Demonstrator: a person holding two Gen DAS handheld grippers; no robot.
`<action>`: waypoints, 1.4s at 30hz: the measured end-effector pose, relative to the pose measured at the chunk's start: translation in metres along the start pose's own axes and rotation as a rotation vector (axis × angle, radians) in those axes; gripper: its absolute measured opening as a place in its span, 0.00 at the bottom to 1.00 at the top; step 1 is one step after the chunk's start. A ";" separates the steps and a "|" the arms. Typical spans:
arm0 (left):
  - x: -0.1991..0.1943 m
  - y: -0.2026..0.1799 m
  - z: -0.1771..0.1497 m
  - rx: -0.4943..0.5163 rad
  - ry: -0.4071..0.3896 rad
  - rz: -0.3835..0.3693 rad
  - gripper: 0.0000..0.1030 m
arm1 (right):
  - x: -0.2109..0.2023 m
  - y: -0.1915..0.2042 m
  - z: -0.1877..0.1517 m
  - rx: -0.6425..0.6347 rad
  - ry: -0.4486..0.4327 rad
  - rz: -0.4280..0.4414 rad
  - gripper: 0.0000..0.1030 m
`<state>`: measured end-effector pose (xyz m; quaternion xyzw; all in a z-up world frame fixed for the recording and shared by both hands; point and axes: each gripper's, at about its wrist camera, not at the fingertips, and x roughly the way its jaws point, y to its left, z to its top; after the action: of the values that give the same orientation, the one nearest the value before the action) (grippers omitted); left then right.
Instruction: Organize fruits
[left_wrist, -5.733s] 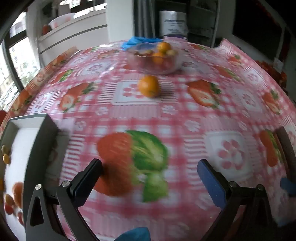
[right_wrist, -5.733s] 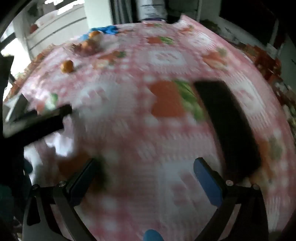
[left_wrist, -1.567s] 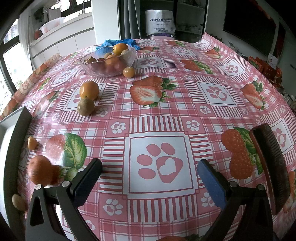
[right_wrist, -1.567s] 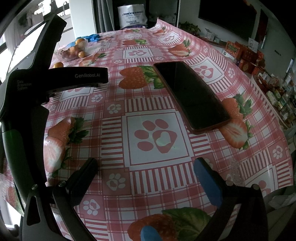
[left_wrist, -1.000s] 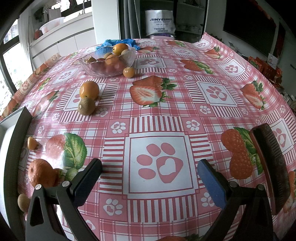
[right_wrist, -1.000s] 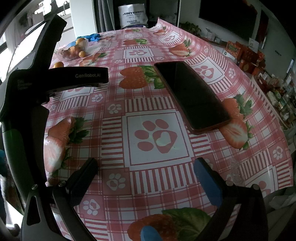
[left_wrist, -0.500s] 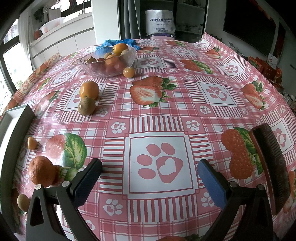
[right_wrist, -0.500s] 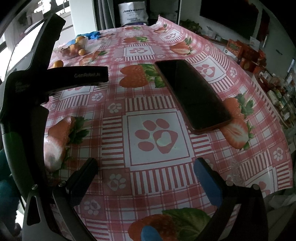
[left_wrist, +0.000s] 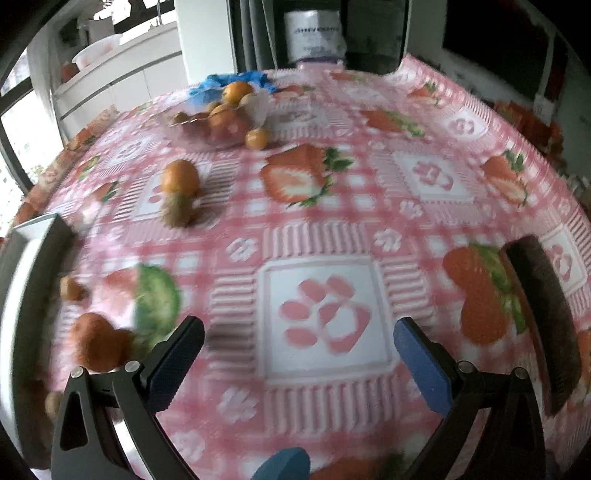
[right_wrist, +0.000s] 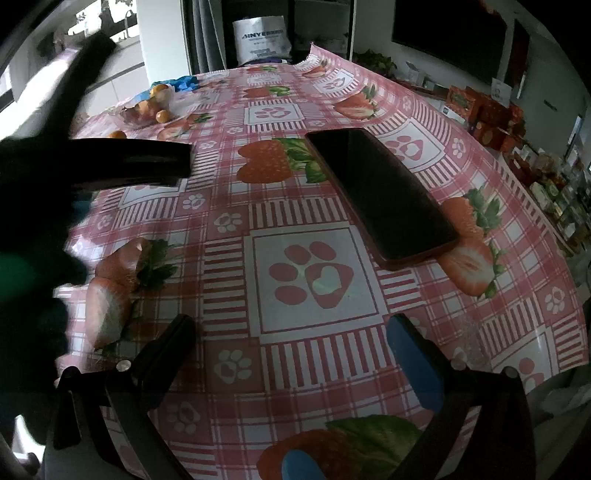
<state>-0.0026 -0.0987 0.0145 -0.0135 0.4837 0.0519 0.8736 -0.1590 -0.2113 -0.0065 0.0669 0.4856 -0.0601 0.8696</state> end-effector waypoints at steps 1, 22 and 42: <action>-0.008 0.003 -0.001 0.013 -0.011 -0.006 1.00 | 0.001 0.000 0.002 -0.001 0.015 -0.001 1.00; -0.085 0.157 -0.116 0.072 -0.060 0.042 1.00 | 0.019 0.168 0.104 -0.321 0.051 0.361 0.98; -0.098 0.161 -0.093 0.060 -0.062 0.016 1.00 | 0.037 0.076 0.095 -0.188 0.108 0.337 0.42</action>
<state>-0.1495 0.0472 0.0525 0.0181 0.4578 0.0451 0.8877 -0.0470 -0.1544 0.0157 0.0688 0.5168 0.1358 0.8425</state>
